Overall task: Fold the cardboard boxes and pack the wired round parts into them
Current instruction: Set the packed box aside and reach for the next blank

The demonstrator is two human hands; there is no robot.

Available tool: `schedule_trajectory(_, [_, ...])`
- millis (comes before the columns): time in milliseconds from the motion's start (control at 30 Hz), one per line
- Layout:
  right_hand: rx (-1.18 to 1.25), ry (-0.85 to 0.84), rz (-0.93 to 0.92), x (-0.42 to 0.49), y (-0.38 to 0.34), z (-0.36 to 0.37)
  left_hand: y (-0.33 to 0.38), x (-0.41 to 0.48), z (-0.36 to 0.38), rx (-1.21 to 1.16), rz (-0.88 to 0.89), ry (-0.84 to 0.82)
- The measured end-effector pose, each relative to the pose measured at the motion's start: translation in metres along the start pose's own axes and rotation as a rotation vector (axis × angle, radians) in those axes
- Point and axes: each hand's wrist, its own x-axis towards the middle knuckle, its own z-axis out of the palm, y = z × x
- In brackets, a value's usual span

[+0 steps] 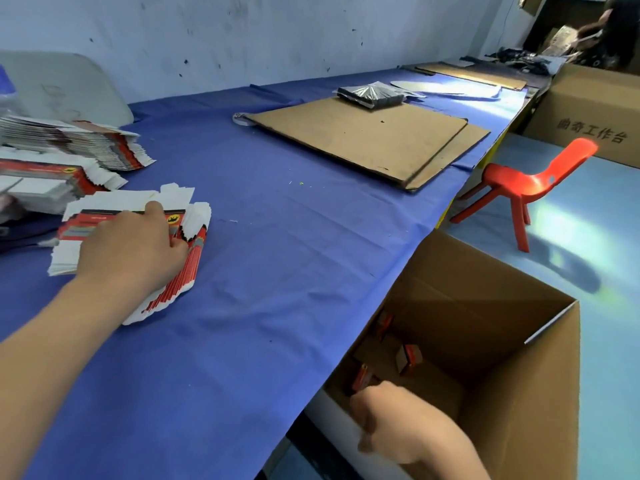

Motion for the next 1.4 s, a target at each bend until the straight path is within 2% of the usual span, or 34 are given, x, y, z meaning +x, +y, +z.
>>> schedule_trajectory(100, [-0.043,-0.128,-0.072,-0.004,-0.029,-0.001,0.003,-0.001,-0.007,-0.040,-0.008,0.041])
schedule_trajectory(167, [0.000,-0.153,-0.153,-0.018,-0.036,-0.015,0.002,-0.001,-0.012,-0.080,-0.006,0.093])
schedule_trajectory(233, [0.179,-0.156,-0.317,-0.037,-0.033,-0.043,0.001,-0.004,-0.014,-0.124,-0.002,0.130])
schedule_trajectory(300, [0.484,-0.168,-0.511,-0.049,-0.037,-0.078,0.000,-0.008,-0.013,-0.155,-0.007,0.154])
schedule_trajectory(400, [0.878,0.114,-0.720,-0.023,-0.069,-0.127,0.002,-0.019,-0.010,-0.178,0.002,0.206])
schedule_trajectory(467, [1.054,0.269,-0.665,0.015,-0.111,-0.151,0.003,-0.025,-0.008,-0.196,-0.011,0.212])
schedule_trajectory(533, [1.131,0.303,-0.599,0.050,-0.155,-0.168,0.003,-0.029,-0.006,-0.248,-0.037,0.188])
schedule_trajectory(667, [1.177,0.456,-0.531,0.099,-0.205,-0.171,-0.001,-0.032,-0.006,-0.340,-0.094,0.184])
schedule_trajectory(867, [1.056,0.690,-0.520,0.129,-0.205,-0.148,-0.016,-0.021,-0.010,-0.367,-0.087,0.170])
schedule_trajectory(1033, [1.026,0.812,-0.576,0.130,-0.213,-0.136,-0.042,0.022,-0.004,-0.266,-0.226,0.034])
schedule_trajectory(1200, [0.998,0.852,-0.563,0.131,-0.214,-0.134,-0.032,0.031,-0.002,-0.110,-0.136,0.019])
schedule_trajectory(1267, [0.987,0.861,-0.567,0.132,-0.215,-0.134,-0.031,0.037,-0.009,-0.272,-0.168,-0.066])
schedule_trajectory(1400, [0.962,0.829,-0.571,0.130,-0.216,-0.135,-0.022,0.053,-0.029,-0.934,-0.426,-0.254])
